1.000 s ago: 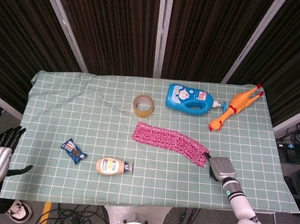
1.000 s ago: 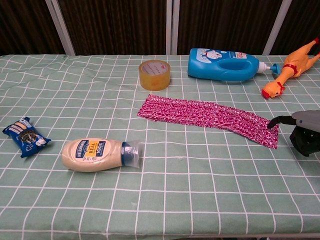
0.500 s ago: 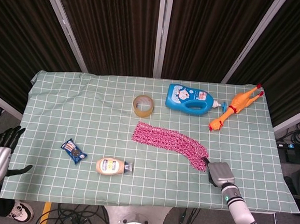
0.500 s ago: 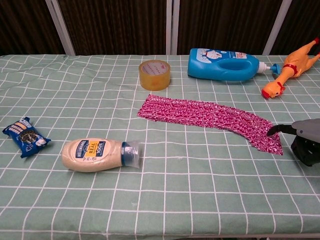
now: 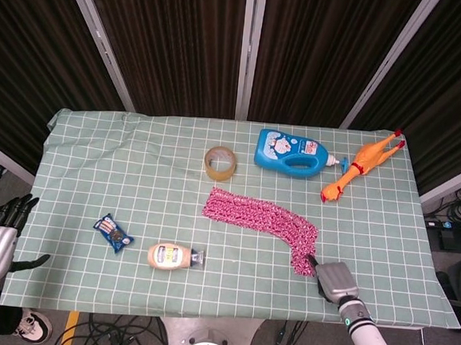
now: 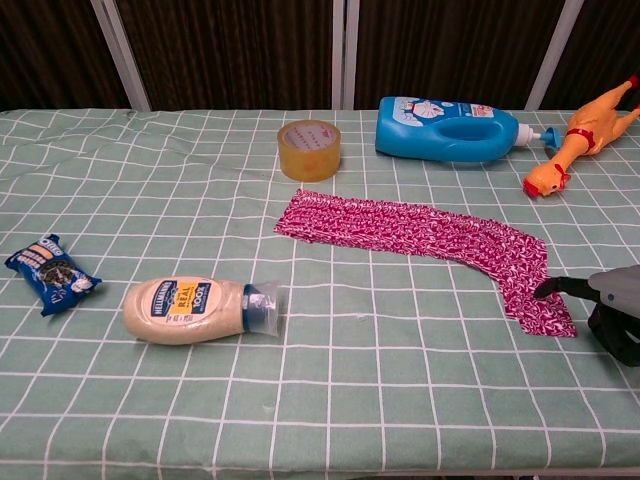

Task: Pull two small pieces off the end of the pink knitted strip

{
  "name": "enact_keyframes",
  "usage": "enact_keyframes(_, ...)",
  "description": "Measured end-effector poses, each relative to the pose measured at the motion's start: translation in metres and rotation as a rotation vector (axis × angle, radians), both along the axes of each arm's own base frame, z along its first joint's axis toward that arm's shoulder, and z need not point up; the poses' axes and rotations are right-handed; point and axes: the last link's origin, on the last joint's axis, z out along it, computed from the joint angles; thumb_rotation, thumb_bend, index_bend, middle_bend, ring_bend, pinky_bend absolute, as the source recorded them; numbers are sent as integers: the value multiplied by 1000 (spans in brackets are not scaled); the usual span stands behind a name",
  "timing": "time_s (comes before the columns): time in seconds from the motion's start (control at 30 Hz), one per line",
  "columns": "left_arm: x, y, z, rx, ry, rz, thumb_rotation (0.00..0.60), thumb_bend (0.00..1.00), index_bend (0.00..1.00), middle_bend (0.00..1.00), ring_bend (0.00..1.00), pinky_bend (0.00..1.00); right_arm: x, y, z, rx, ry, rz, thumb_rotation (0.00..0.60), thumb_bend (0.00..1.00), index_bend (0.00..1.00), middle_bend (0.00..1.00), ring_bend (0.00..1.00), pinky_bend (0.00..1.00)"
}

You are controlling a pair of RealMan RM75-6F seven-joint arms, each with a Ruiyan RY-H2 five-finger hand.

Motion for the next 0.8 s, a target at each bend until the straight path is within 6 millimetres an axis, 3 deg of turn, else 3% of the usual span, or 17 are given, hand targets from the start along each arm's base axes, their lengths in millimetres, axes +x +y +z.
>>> enact_keyframes(0.8, 1, 0, 5, 19, -18, -2, 549, 55, 47, 18, 0, 120, 33, 21, -16, 85, -31, 96, 600, 1000, 123, 950, 836, 738)
